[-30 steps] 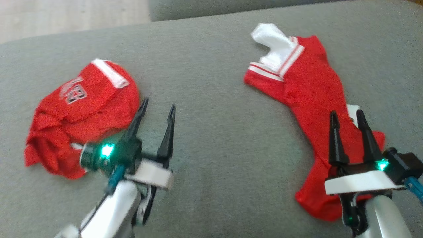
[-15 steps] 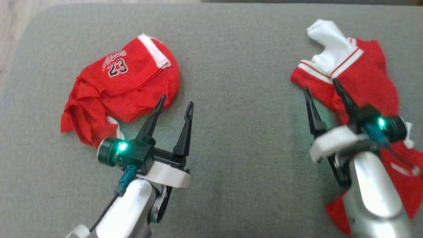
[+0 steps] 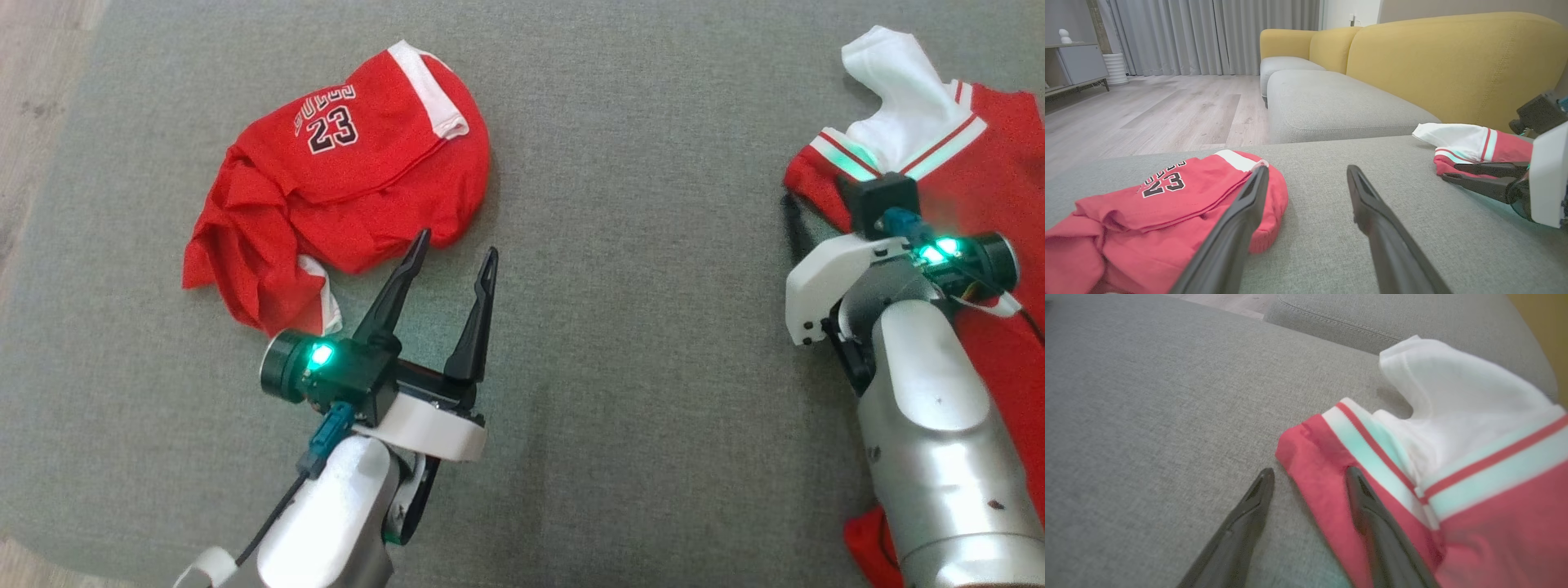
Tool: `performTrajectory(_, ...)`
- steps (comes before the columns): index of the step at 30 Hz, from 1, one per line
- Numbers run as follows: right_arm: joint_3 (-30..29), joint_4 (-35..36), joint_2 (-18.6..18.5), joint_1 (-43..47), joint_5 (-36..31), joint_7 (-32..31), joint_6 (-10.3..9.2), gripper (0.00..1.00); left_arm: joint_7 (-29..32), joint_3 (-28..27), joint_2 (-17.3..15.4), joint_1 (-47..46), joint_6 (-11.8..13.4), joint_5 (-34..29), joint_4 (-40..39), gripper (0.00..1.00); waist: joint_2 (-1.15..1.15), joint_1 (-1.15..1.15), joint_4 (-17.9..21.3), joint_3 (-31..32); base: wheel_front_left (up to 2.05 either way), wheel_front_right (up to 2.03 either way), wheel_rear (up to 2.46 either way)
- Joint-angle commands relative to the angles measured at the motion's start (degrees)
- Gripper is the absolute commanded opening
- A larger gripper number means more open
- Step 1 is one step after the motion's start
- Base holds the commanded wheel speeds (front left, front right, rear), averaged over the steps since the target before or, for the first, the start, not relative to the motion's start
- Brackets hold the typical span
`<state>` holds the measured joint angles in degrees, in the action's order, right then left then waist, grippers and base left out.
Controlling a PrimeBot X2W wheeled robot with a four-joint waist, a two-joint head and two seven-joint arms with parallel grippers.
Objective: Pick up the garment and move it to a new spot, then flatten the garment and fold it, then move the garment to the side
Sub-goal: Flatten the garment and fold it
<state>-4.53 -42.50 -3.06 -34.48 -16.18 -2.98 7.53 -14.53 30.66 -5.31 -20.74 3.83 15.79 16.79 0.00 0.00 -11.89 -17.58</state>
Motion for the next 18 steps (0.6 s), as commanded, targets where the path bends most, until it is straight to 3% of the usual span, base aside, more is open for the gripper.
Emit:
performTrajectory(1, 0.83, 0.72, 0.08, -0.76, -0.37, 0.41, -0.04, 0.00, -0.47, -2.30, -0.20, -1.59, -0.16, -0.47, -1.45, 1.00, 0.00, 0.00, -0.01, -0.03, 0.00, 0.00, 0.00)
performTrajectory(6, 3.16, -2.72, 0.15, -2.26, 2.44, 6.57, -0.04, 0.00, -0.47, -3.76, 0.23, -1.09, -0.77, -1.51, -1.09, 1.00, 0.00, 0.00, 0.59, 0.62, 0.00, 0.00, 0.00)
performTrajectory(12, 14.34, -3.75, 0.17, -1.86, 12.77, 12.37, -0.04, 0.00, -0.47, -5.24, 0.36, -0.01, -1.28, -2.66, -0.77, 1.00, 0.00, 0.00, 2.53, 2.47, 0.00, 0.00, 0.00)
performTrajectory(18, 29.35, 1.89, 0.17, 0.33, 22.12, 14.28, -0.04, 0.00, -0.47, -6.50, 0.58, 1.11, -1.65, -3.40, -0.86, 1.00, 0.00, 0.00, 4.46, 4.27, 0.00, 0.00, 0.00)
